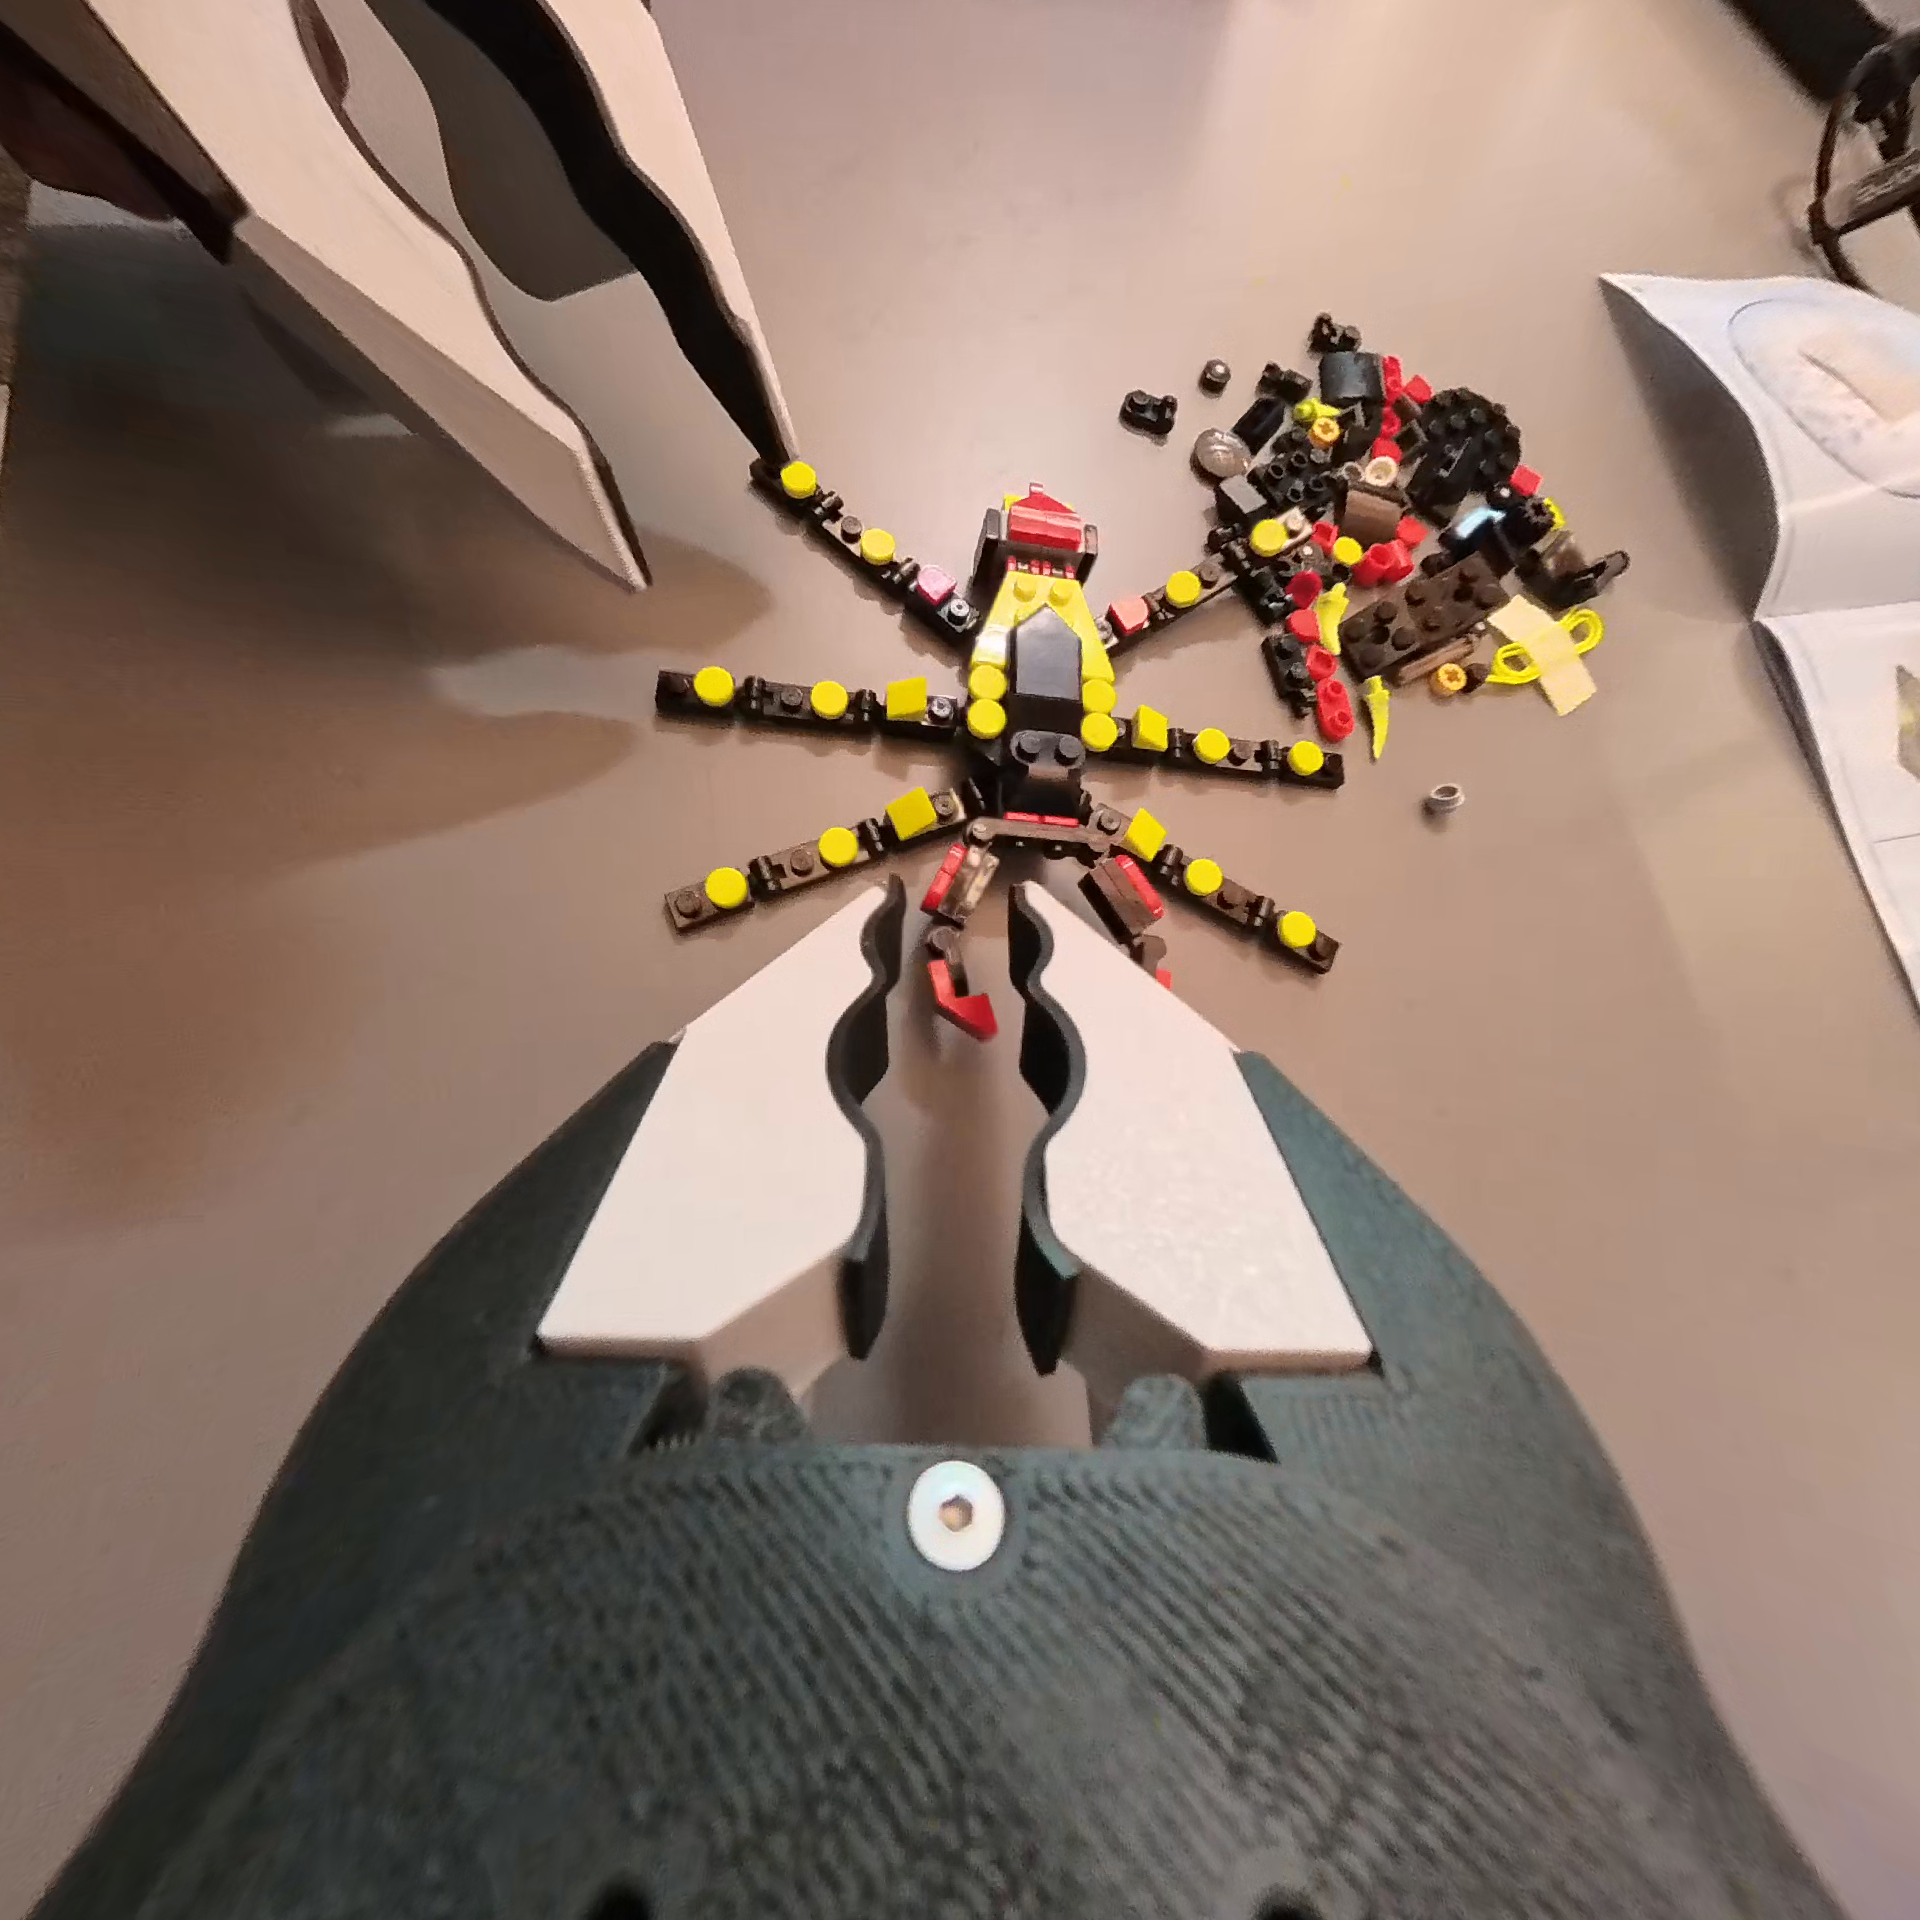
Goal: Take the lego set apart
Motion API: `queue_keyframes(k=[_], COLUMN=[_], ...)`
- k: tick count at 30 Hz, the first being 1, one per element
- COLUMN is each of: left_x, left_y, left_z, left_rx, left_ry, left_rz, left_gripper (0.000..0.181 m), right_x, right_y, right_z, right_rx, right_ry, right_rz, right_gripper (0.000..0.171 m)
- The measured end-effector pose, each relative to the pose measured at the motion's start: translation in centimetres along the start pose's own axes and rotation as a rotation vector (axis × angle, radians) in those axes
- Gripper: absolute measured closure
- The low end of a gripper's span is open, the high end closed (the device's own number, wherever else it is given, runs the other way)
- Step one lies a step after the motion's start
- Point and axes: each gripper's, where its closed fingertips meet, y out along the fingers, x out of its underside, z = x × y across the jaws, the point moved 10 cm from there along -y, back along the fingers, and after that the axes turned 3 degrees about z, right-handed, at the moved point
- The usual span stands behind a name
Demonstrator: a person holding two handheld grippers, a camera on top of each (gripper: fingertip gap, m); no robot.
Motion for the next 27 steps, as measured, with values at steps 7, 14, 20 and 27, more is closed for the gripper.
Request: queue_keyframes(k=[7, 14, 20, 27], left_x=[0.1, 0.1, 0.0, 0.0], left_y=[0.2, 0.2, 0.7, 1.8], left_z=[-0.1, -0.1, 0.6, 1.9], left_rx=[-0.013, -0.01, 0.067, 0.134], left_ry=[0.002, -0.001, 0.018, 0.069], left_rz=[-0.016, -0.018, -0.033, -0.075], left_gripper=[0.143, 0.143, 0.144, 0.151], right_x=[0.2, 0.6, -1.0, -2.3], right_y=[0.2, -1.3, -3.1, -1.1], right_z=[-0.4, -2.3, -3.1, -3.5], right_rx=[-0.05, -0.298, -0.286, -0.119], right_ry=[-0.021, -0.035, -0.07, -0.006], right_rz=[-0.035, -0.082, -0.021, 0.107], right_gripper=[0.162, 0.162, 0.16, 0.14])
